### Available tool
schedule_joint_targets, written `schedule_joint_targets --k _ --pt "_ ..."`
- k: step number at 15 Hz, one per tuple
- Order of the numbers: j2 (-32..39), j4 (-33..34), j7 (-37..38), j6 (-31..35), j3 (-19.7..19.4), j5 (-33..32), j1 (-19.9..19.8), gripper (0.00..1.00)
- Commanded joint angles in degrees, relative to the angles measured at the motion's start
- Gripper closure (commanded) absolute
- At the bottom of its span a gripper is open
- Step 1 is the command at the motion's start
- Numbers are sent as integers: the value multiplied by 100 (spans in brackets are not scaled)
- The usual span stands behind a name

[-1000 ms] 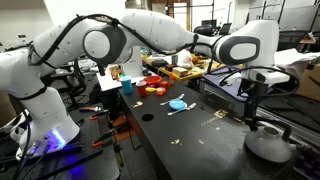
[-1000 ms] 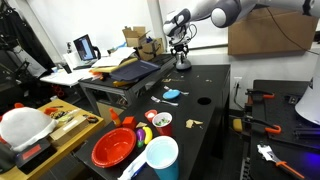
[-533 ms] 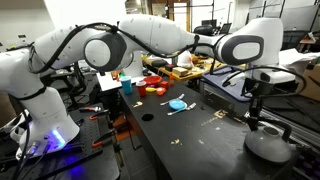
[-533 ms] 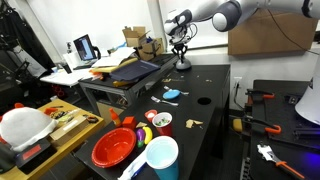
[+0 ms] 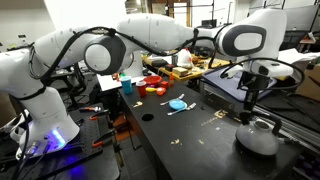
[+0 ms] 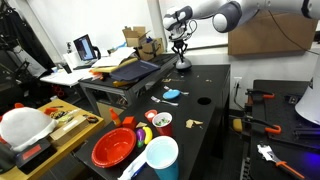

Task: Move the kettle to the left side of the table

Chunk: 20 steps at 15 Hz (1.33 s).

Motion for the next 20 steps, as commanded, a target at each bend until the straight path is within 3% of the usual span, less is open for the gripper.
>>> schedule_joint_targets --k 1,3,5,10,15,20 --pt "-32 422 -200 -919 226 -101 -90 95" --pt "-25 557 -367 -1356 300 -118 -115 95" --pt "-285 134 -538 -1458 338 -156 -91 95" --pt "-63 390 -788 -2170 375 -148 -168 95" --pt "-195 239 -970 -2996 374 -176 -157 95" --pt "-175 349 -1007 -3269 408 -169 -68 95"
